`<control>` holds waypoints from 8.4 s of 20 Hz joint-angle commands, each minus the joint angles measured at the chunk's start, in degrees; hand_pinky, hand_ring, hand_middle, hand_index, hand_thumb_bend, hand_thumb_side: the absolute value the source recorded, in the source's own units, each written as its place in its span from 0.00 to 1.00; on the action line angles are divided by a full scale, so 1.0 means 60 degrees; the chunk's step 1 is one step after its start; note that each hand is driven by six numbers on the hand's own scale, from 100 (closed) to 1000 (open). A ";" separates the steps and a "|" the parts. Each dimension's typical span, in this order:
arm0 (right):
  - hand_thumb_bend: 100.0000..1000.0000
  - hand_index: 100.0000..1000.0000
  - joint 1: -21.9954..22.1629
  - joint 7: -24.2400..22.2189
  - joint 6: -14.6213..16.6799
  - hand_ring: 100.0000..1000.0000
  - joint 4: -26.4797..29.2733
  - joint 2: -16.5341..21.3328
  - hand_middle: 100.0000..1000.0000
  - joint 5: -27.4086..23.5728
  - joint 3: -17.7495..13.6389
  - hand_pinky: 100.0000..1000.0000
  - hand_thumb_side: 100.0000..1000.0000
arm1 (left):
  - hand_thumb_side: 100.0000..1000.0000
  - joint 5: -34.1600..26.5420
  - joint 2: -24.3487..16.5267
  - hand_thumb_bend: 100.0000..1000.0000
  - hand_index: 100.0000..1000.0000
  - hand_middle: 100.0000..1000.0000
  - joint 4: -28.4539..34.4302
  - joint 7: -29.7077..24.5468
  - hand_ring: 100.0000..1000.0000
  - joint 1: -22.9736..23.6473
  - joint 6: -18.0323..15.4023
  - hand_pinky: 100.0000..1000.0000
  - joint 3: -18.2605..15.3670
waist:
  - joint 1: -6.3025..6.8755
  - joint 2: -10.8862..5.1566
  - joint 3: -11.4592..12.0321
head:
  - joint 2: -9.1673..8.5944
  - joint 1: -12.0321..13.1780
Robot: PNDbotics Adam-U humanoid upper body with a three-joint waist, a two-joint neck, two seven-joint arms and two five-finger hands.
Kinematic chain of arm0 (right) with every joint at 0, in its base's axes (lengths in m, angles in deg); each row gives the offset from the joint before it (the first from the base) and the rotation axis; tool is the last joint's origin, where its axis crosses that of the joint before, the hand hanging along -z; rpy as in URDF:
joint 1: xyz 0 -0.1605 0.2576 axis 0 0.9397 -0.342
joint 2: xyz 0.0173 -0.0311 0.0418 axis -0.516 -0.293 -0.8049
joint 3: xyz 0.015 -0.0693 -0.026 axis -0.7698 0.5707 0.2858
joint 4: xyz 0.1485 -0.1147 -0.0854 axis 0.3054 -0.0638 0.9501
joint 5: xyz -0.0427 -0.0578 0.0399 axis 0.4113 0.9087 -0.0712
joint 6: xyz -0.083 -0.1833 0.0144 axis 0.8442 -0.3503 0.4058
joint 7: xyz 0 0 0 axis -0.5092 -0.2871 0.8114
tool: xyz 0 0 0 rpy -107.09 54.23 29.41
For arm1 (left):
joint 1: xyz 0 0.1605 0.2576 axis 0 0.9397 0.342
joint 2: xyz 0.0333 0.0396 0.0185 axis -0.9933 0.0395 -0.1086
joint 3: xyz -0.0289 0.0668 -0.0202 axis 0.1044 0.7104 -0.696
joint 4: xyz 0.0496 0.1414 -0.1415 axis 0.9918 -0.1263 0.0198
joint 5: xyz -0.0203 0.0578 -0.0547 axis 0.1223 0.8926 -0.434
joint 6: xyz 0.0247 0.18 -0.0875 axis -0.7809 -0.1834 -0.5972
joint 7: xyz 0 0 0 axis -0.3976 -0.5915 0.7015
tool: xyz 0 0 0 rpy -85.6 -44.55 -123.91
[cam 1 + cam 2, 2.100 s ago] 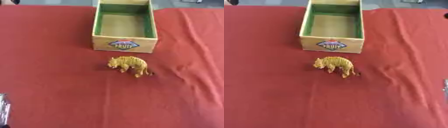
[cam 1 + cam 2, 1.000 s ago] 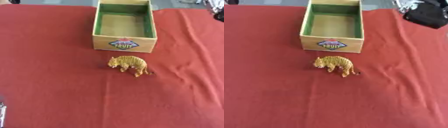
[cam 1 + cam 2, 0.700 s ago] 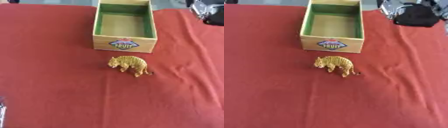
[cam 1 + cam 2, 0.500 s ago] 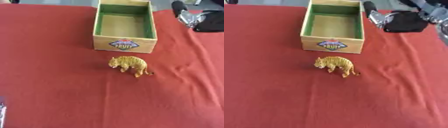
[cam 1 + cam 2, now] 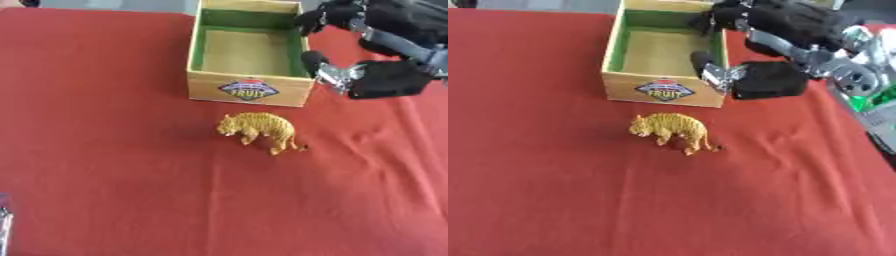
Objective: Pick up objects on the table and place them in the box.
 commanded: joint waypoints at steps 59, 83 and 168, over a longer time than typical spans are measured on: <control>0.10 0.87 -0.0217 -0.2040 -0.0955 0.83 -0.3092 -0.1834 0.65 0.1671 0.1367 0.88 0.67 | 0.61 -0.0064 -0.0013 0.00 0.65 0.53 0.0163 -0.0249 0.41 -0.0112 0.0080 0.45 0.0150 | -0.0232 0.0017 0.0309 | -0.0154 -0.0037; 0.00 0.39 -0.0256 -0.1162 -0.1491 0.60 -0.2761 -0.1874 0.34 0.0831 0.1352 0.79 0.11 | 0.60 -0.0120 -0.0019 0.00 0.65 0.53 0.0163 -0.0294 0.42 -0.0139 0.0099 0.46 0.0153 | -0.0258 -0.0034 0.0374 | -0.0156 -0.0038; 0.18 0.99 -0.4943 0.0230 0.0138 0.90 -0.9851 -0.3116 0.85 0.4023 -0.1758 0.95 0.61 | 0.60 -0.0208 -0.0100 0.00 0.64 0.54 0.0163 -0.0873 0.41 -0.0488 0.0153 0.45 0.0550 | -0.0583 0.0721 0.1401 | -0.1082 -0.1377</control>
